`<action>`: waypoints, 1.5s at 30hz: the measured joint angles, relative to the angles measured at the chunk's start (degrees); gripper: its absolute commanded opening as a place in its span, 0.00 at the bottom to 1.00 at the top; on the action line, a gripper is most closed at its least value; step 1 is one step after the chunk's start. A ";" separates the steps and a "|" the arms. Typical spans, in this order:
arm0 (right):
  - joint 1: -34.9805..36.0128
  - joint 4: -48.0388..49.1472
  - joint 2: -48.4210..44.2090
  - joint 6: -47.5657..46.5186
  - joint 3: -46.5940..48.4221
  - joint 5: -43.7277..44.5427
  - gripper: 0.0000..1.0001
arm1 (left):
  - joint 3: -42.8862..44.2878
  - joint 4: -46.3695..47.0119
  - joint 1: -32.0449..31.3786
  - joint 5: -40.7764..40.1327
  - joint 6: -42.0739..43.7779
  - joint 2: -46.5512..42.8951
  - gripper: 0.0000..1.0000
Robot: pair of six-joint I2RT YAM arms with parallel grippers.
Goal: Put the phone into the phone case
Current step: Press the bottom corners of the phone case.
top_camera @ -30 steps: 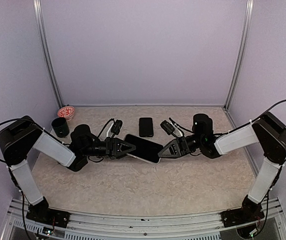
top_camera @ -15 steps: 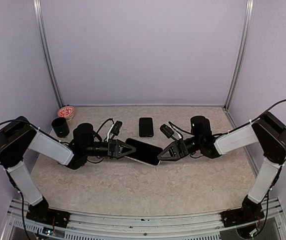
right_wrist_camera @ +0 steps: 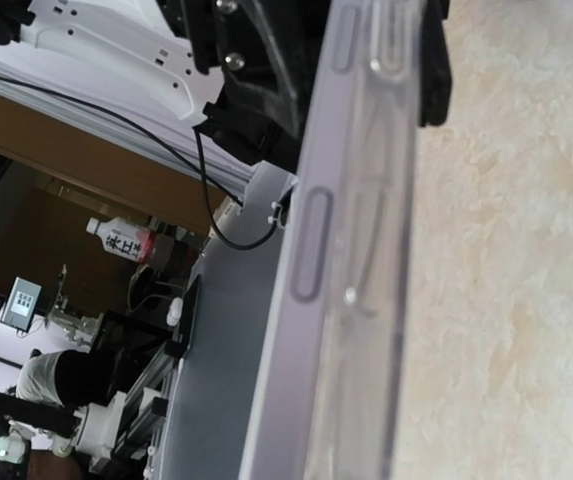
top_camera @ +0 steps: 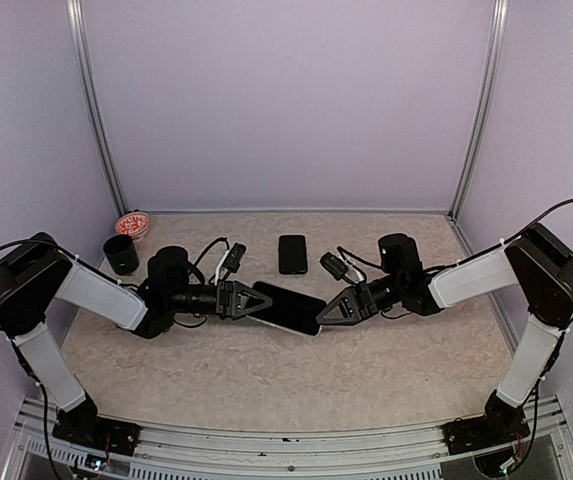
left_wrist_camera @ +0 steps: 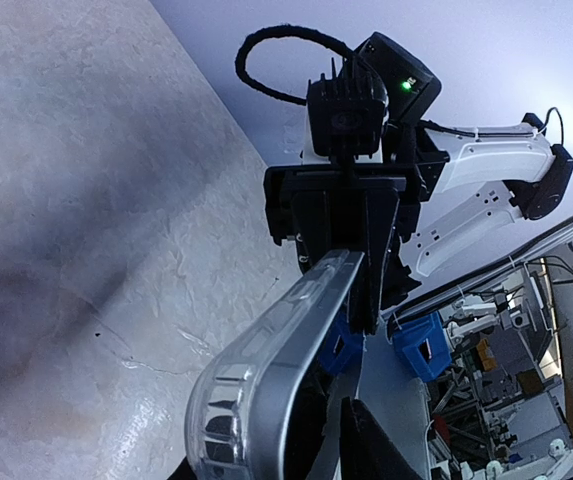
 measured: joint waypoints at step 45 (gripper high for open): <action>-2.12 -13.60 -1.51 -8.98 4.79 0.81 0.50 | -0.85 8.33 -0.13 3.39 -4.83 0.96 0.01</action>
